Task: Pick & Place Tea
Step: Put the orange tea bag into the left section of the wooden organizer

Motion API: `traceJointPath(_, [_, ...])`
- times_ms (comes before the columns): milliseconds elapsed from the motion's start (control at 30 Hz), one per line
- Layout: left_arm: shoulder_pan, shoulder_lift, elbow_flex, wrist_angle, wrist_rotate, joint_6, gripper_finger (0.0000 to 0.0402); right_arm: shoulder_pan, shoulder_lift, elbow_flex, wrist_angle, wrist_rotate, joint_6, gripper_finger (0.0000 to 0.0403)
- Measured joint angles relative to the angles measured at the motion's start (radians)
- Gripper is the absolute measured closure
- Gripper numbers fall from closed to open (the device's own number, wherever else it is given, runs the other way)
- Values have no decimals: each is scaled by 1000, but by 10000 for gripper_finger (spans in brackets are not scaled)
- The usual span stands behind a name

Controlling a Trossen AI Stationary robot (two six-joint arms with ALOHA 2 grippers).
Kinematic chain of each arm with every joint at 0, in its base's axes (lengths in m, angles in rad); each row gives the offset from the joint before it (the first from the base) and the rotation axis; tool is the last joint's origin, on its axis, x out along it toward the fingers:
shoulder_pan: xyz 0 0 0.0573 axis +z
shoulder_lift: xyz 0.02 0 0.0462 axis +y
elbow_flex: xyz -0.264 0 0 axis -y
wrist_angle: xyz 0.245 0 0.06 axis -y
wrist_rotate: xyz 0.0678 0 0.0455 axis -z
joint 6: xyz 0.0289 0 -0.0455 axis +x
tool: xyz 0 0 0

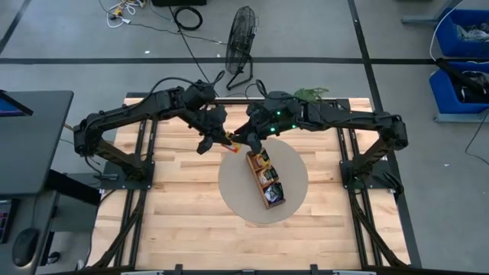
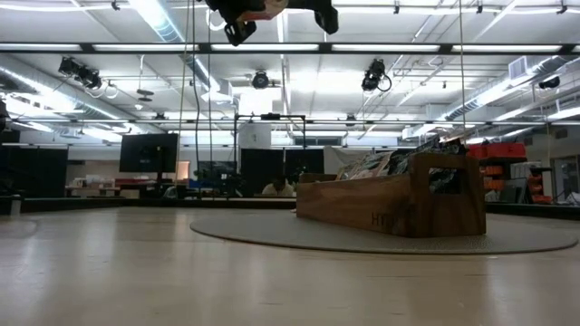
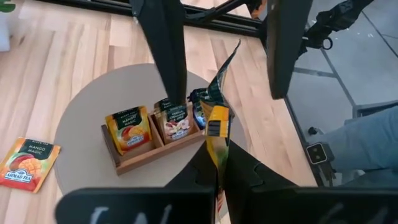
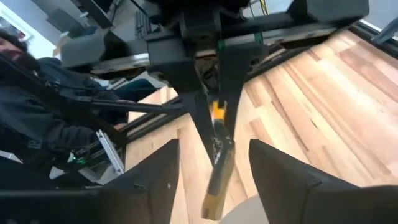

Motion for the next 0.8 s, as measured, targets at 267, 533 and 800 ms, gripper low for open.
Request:
traceJointPath(267, [0, 0, 0, -2, 2, -5, 390, -1, 10, 0, -1, -23, 0, 298])
traceJointPath(533, [1, 0, 0, -4, -1, -19, 380, -2, 14, 0, -5, -9, -2, 393])
traceJointPath(800, [33, -18, 0, 37, -29, -79, 281, -8, -55, 0, -78, 97, 26, 401])
